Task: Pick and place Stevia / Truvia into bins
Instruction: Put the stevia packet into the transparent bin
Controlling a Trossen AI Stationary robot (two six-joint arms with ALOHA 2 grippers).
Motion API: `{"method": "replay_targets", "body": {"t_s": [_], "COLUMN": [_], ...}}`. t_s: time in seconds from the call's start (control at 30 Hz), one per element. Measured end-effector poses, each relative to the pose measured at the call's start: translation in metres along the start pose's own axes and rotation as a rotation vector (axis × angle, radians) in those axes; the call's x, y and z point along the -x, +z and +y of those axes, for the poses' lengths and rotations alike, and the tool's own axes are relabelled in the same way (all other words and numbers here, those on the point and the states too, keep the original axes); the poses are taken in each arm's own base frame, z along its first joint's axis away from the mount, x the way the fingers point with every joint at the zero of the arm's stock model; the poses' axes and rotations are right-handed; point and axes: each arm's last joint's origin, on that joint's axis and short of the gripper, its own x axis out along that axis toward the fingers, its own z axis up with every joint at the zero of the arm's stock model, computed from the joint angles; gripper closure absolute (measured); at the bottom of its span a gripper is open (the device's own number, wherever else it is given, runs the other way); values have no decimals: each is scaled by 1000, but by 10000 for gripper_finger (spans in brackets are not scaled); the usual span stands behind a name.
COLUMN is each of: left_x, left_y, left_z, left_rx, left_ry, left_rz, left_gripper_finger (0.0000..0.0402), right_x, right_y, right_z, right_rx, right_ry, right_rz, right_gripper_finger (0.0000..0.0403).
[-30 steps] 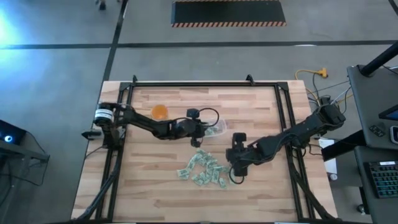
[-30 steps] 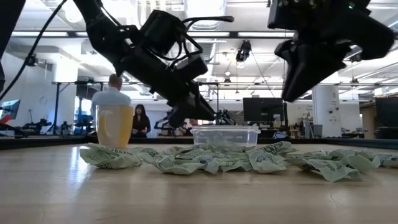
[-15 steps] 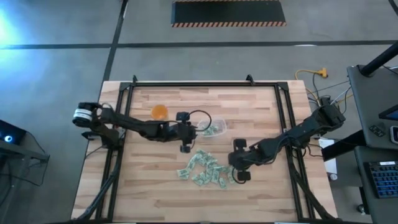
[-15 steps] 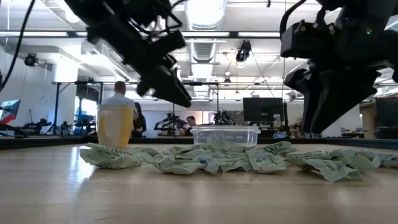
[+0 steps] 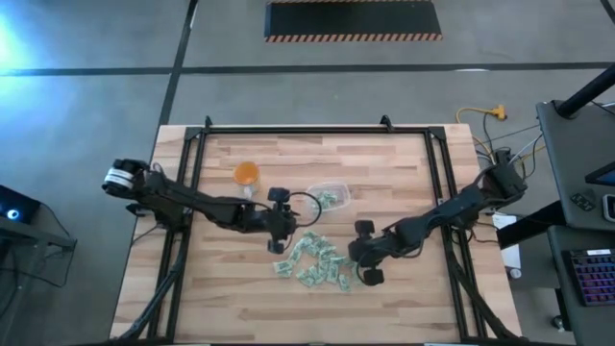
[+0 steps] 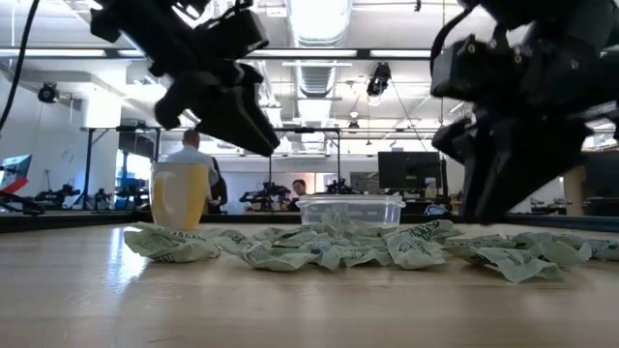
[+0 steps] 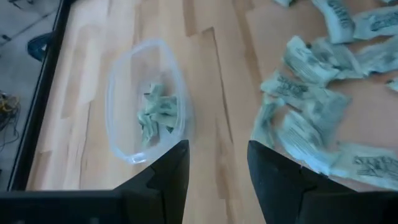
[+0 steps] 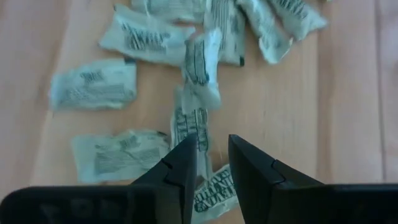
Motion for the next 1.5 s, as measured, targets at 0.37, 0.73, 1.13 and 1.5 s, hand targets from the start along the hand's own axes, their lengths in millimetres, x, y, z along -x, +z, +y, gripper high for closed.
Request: {"method": "replay_targets", "body": {"t_s": [0.37,0.73,1.13,1.5], "left_x": [21,23,18,18], "left_y": [7,-2,-18,-18], "left_z": [0,-2,-8,-8], "left_rx": [28,47,20,22], "left_ry": [-6,-15,-28,-27], "left_rz": [-46,3,68,61], "left_gripper_finger": [255,255,256,256], "right_x": [-11,-7,23,22], "right_y": [-5,-5,6,44], "right_z": [1,-2,-18,-83], "right_rx": [19,88,189,205], "right_ry": [9,-54,-494,-675], "right_rz": [45,41,-91,-216], "right_gripper_finger": [332,394,394,394]}}
